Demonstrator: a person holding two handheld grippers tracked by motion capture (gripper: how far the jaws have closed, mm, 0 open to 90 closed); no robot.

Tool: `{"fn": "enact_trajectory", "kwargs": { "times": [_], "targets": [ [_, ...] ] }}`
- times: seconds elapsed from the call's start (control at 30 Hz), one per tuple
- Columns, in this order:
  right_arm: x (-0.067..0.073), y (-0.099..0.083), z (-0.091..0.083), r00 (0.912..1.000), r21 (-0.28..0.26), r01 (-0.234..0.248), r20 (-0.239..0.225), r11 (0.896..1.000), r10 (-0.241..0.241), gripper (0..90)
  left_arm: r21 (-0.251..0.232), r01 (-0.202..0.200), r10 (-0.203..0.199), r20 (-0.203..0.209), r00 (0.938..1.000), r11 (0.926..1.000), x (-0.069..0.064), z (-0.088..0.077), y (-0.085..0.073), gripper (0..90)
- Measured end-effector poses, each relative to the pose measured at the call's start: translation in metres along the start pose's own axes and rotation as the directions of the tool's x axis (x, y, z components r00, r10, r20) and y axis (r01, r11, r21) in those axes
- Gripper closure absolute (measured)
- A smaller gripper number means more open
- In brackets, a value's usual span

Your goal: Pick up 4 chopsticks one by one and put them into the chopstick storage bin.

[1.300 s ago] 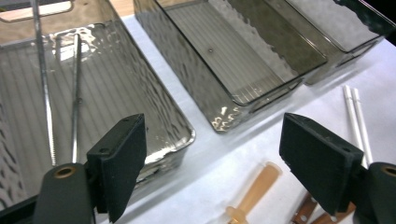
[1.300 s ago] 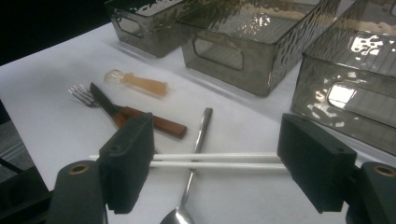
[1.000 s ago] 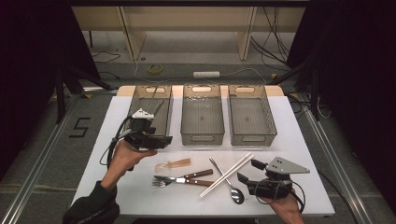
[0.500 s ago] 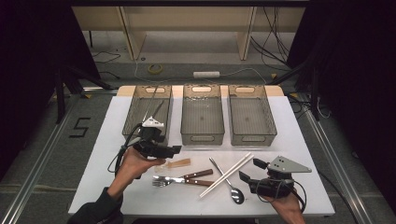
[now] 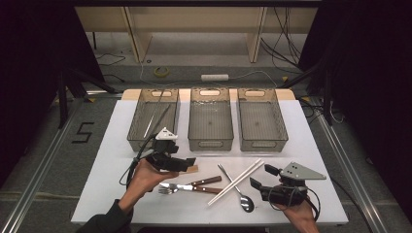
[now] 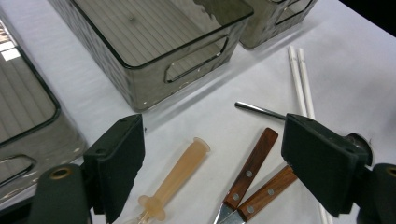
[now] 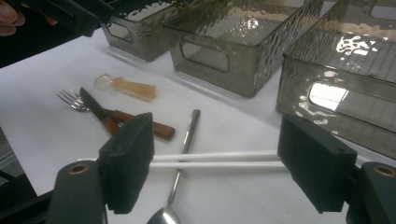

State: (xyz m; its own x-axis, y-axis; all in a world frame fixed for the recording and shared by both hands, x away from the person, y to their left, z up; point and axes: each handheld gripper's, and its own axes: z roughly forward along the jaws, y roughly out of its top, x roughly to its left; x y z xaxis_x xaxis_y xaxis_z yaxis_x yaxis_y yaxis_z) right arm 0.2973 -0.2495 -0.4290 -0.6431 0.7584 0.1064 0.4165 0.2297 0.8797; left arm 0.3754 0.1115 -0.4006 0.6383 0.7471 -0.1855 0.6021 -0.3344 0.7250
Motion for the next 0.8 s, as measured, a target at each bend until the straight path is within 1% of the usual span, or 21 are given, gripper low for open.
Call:
{"fn": "enact_trajectory", "kwargs": {
  "times": [0.27, 0.3, 0.33, 0.47, 0.6, 0.67, 0.73, 0.8],
  "targets": [
    [0.000, 0.000, 0.000, 1.0000, 0.001, -0.001, 0.000, 1.000, 0.001, 28.2, 0.009, -0.009, 0.009, 0.013, 0.9999, 0.9999, -0.007, 0.006, -0.003, 21.0],
    [0.000, 0.000, 0.000, 1.0000, 0.001, -0.001, 0.001, 1.000, 0.001, 28.2, 0.008, -0.004, 0.004, 0.014, 0.9999, 1.0000, -0.008, 0.006, -0.004, 21.0],
    [0.000, 0.000, 0.000, 1.0000, 0.001, -0.002, 0.000, 1.000, 0.002, 28.2, 0.005, -0.009, 0.009, 0.014, 0.9999, 0.9999, -0.010, 0.007, -0.005, 21.0],
    [-0.001, 0.000, 0.000, 1.0000, 0.000, 0.000, 0.001, 1.000, 0.000, 28.2, 0.009, -0.009, 0.008, 0.018, 0.9998, 0.9999, -0.016, 0.011, -0.006, 21.0],
    [-0.001, 0.000, 0.000, 1.0000, 0.000, 0.000, 0.001, 1.000, 0.000, 28.2, 0.012, 0.001, -0.001, 0.023, 0.9997, 0.9999, -0.023, 0.016, -0.007, 21.0],
    [-0.001, 0.000, 0.000, 1.0000, -0.002, -0.001, 0.001, 1.000, 0.001, 28.2, 0.024, -0.001, 0.000, 0.031, 0.9995, 0.9997, -0.029, 0.020, -0.009, 21.1],
    [-0.002, 0.000, 0.000, 1.0000, 0.000, 0.001, 0.003, 1.000, -0.001, 28.2, 0.041, -0.018, 0.016, 0.045, 0.9989, 0.9990, -0.034, 0.025, -0.010, 21.4],
    [-0.002, 0.000, 0.000, 1.0000, 0.001, 0.000, 0.003, 1.000, 0.000, 28.2, 0.056, -0.020, 0.016, 0.074, 0.9971, 0.9982, -0.039, 0.029, -0.012, 22.9]
  ]
}}
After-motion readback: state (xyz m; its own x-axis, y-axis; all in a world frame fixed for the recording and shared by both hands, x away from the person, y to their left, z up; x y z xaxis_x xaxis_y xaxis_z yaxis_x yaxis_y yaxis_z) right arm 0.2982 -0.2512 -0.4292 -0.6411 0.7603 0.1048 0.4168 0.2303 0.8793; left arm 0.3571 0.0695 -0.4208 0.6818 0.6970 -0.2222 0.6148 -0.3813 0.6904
